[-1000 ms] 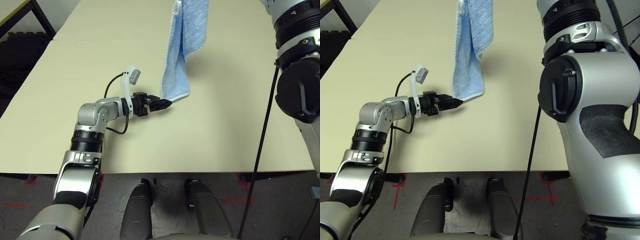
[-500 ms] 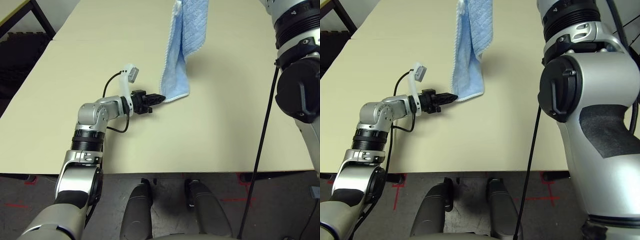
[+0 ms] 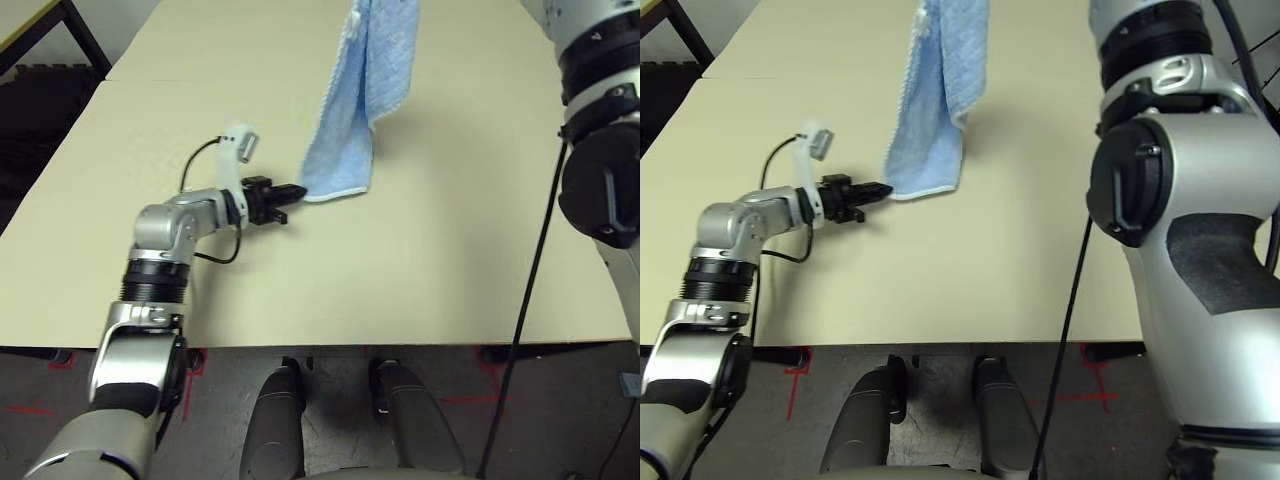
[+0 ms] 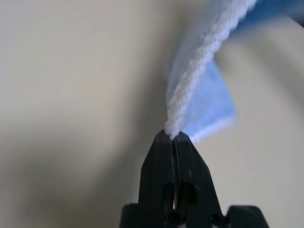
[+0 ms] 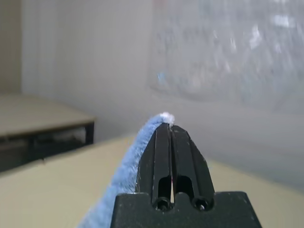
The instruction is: Fold the towel and set it aside.
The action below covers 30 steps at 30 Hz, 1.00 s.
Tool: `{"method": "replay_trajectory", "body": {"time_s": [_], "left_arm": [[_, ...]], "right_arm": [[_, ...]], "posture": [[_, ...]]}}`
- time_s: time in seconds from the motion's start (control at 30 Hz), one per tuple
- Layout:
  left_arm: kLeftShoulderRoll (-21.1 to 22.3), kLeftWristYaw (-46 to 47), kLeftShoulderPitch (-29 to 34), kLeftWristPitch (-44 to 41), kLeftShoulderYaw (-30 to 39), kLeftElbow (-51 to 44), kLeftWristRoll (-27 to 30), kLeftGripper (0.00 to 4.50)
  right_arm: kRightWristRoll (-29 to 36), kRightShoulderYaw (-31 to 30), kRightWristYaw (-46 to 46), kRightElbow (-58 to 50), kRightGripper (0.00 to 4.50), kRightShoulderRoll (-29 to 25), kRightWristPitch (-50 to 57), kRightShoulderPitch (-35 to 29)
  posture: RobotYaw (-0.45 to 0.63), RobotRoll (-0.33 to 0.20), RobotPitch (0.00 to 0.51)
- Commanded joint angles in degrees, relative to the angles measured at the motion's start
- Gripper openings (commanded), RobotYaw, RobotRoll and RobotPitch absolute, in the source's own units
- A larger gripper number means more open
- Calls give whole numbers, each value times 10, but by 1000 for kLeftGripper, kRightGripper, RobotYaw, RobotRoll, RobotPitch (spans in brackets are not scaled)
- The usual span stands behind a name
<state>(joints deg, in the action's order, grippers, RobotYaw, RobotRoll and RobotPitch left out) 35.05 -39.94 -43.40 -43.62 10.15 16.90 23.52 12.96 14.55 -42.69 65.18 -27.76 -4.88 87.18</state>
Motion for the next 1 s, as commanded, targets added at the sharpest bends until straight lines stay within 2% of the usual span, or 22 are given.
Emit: {"method": "replay_trajectory", "body": {"time_s": [0.03, 0.17, 0.3, 0.4, 0.5, 0.57, 0.67, 0.73, 0.8, 0.87, 1.0], "left_arm": [[24, 44, 20, 13, 27, -29, -22, 27], [37, 77, 13, 8, 41, -49, -28, 27], [50, 78, -27, 14, 32, -22, -35, 27], [63, 68, -76, 38, 3, 44, -66, 27], [56, 94, -130, 102, -12, 142, -105, 27], [44, 137, -169, 176, -8, 216, -130, 27], [28, 244, -222, 354, 19, 318, -158, 27], [15, 274, -241, 478, 33, 350, -160, 27], [2, 267, -245, 560, 41, 364, -151, 27], [-10, 232, -220, 592, 42, 357, -139, 27], [11, 108, -119, 476, -21, 317, -164, 27]], "right_arm": [[14, -2, -40, -68, 0, -10, 43, -104], [52, -6, -99, -183, 0, -18, 149, -234], [79, -18, -171, -231, 0, -49, 267, -292], [21, -41, -114, -151, 0, -59, 214, -258], [-26, -48, -1, -55, 0, -41, 127, -192], [-45, -46, 71, -4, 0, -24, 66, -148], [-53, -26, 179, 41, 0, -1, -37, -102], [-37, -3, 211, 49, 0, 17, -108, -91], [-29, 10, 205, 50, 0, 28, -161, -96], [-27, 13, 176, 48, 0, 32, -198, -114], [-35, -18, -8, 53, 0, 23, -160, -178]], "posture": [[44, 0, 233], [48, 0, 236], [44, 0, 235], [39, 0, 233], [31, 0, 230], [32, 0, 230], [37, 0, 228], [47, 0, 229], [55, 0, 230], [51, 0, 229], [53, 0, 230]]}}
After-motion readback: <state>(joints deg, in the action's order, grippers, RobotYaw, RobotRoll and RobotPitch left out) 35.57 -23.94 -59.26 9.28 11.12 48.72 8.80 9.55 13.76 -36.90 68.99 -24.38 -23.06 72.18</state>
